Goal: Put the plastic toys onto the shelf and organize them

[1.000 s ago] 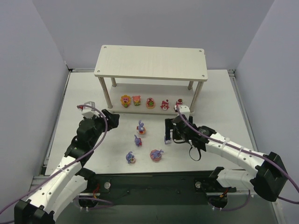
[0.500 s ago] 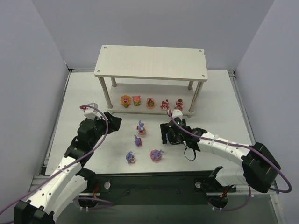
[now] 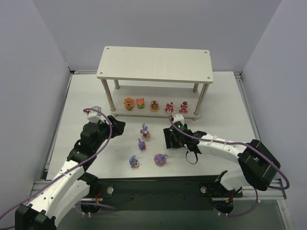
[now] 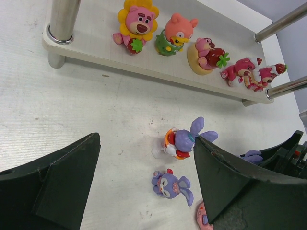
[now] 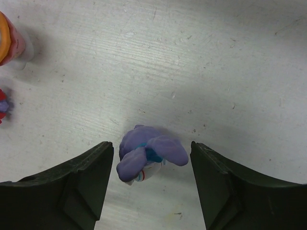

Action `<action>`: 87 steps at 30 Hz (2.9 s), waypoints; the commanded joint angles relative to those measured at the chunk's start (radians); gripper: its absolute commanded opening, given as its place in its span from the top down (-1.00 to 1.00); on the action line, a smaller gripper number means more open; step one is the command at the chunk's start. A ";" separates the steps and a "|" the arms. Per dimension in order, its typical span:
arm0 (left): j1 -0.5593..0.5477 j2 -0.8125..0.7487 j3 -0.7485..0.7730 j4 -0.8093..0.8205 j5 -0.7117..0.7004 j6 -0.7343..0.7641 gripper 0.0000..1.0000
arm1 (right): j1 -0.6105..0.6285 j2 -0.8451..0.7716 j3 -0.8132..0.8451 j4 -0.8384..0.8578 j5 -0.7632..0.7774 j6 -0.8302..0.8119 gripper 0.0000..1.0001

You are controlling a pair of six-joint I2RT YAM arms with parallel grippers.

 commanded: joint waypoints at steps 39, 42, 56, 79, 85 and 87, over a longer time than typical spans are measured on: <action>-0.002 -0.033 -0.009 0.025 -0.001 0.009 -0.78 | 0.094 0.024 -0.023 0.076 0.192 -0.075 0.52; -0.001 -0.035 -0.009 0.023 -0.001 0.009 -0.78 | 0.098 0.027 -0.015 0.070 0.198 -0.069 0.77; -0.001 -0.033 -0.006 0.028 0.025 0.024 -0.77 | 0.120 -0.043 0.164 -0.181 0.308 0.068 1.00; -0.049 0.004 -0.019 0.187 0.193 0.077 -0.78 | 0.085 -0.135 0.761 -0.701 0.425 0.167 1.00; -0.049 0.005 -0.021 0.181 0.182 0.077 -0.77 | 0.046 -0.103 0.917 -0.771 0.455 0.143 1.00; -0.051 0.007 -0.019 0.179 0.182 0.077 -0.78 | 0.025 -0.085 0.980 -0.784 0.455 0.132 1.00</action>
